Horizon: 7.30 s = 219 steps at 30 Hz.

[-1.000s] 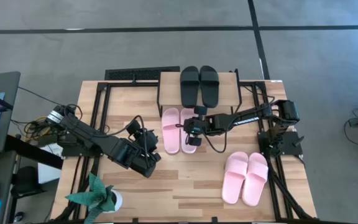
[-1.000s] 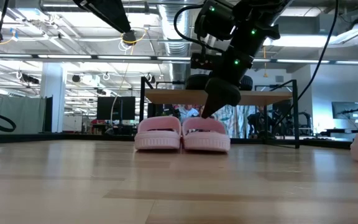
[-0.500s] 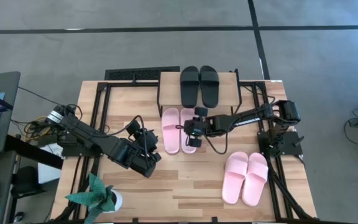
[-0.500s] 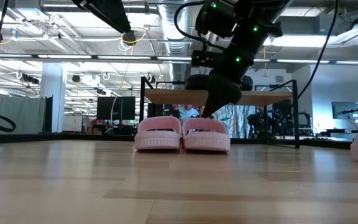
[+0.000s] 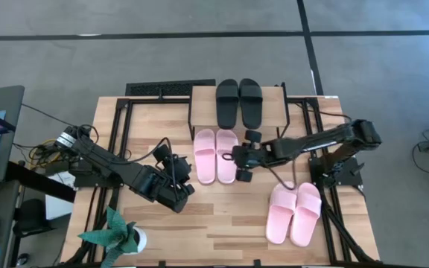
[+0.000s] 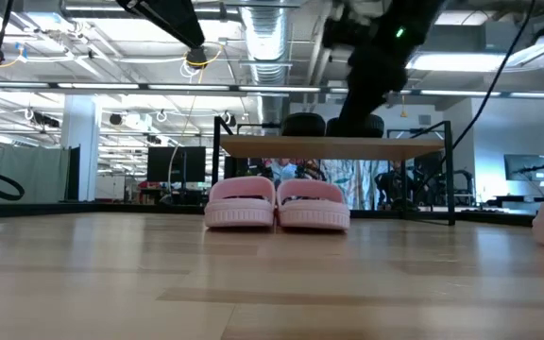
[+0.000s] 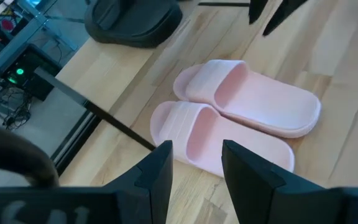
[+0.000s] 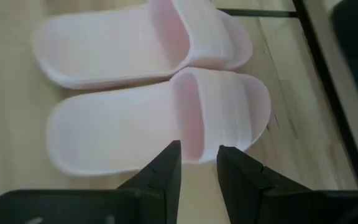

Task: Pick and place slides into the shelf
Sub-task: Adjust the pink slippers under the shelf

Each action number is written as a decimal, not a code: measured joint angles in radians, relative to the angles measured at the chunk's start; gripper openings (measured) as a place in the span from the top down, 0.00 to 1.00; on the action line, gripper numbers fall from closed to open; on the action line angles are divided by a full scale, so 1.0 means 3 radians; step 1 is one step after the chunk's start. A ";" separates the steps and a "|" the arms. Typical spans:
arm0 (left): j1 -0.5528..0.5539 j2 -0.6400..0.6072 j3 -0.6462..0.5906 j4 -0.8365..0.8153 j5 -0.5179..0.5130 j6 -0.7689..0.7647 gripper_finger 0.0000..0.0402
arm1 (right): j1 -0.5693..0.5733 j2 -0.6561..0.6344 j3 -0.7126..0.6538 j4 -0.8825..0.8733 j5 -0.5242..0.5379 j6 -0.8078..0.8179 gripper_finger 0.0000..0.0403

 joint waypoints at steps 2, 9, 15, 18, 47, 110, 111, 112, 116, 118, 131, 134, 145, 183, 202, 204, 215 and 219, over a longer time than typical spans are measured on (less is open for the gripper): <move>0.0002 0.0000 0.0000 0.0076 0.0000 0.0092 0.68 | 0.0101 -0.0145 0.0001 -0.0133 -0.0001 0.0092 0.77; 0.0005 0.0000 0.0000 0.0263 -0.0001 0.0238 0.68 | 0.0588 -0.0504 0.0001 -0.0856 -0.0002 0.0661 0.77; 0.0006 -0.0005 -0.0061 0.0411 0.0114 0.0406 0.68 | 0.1135 -0.0532 0.0000 -0.0978 0.0011 0.1197 0.77; 0.0006 -0.0003 -0.0237 0.0770 0.0526 0.0718 0.68 | 0.1343 -0.0391 0.0001 -0.0564 0.0059 0.1124 0.77; 0.0243 0.0079 -0.1911 0.3587 0.1567 0.1303 1.00 | 0.0817 0.0733 0.0000 0.1066 -0.0285 0.0741 1.00; 0.0662 0.0565 -0.1901 0.4062 0.2110 0.1754 1.00 | 0.0607 0.0728 -0.0928 0.2330 -0.0273 0.1221 1.00; 0.0670 0.0592 -0.1897 0.4081 0.2127 0.1754 1.00 | 0.0594 0.0728 -0.0928 0.2299 -0.0272 0.1226 1.00; 0.0675 0.0597 -0.1901 0.4042 0.2154 0.1753 1.00 | 0.0588 0.0729 -0.0928 0.2277 -0.0273 0.1229 1.00; 0.0688 0.0705 -0.1902 0.4088 0.2204 0.1703 1.00 | 0.0581 0.0730 -0.0926 0.2234 -0.0263 0.1236 1.00; 0.0687 0.0760 -0.1898 0.4141 0.2205 0.1675 1.00 | 0.0581 0.0730 -0.0934 0.2221 -0.0265 0.1282 1.00; 0.0758 0.0814 -0.1895 0.4170 0.2171 0.1666 1.00 | 0.0483 0.0732 -0.0973 0.2137 -0.0277 0.1318 1.00; 0.0823 0.0814 -0.1895 0.4168 0.2159 0.1666 1.00 | 0.0430 0.0732 -0.0973 0.2123 -0.0277 0.1277 1.00; 0.1091 0.0814 -0.1895 0.4169 0.2131 0.1746 1.00 | 0.0235 0.0732 -0.0973 0.2114 -0.0355 0.1008 1.00; 0.1983 0.0814 -0.1895 0.4356 0.2273 0.2121 1.00 | -0.0931 0.0732 -0.0974 0.2269 -0.0963 -0.0217 1.00; 0.1968 0.0916 -0.1895 0.4604 0.2198 0.2060 1.00 | -0.0931 0.0732 -0.0975 0.2417 -0.1195 -0.0221 1.00; 0.1951 0.0917 -0.1895 0.4594 0.2088 0.2028 1.00 | -0.0899 0.0730 -0.0975 0.2404 -0.1205 -0.0221 1.00; 0.1908 0.0918 -0.1895 0.4540 0.1931 0.1917 1.00 | -0.0750 0.0730 -0.0975 0.2399 -0.1208 -0.0103 1.00; 0.1832 0.0918 -0.1895 0.4560 0.1906 0.1906 1.00 | -0.0635 0.0730 -0.0975 0.2399 -0.1207 -0.0100 1.00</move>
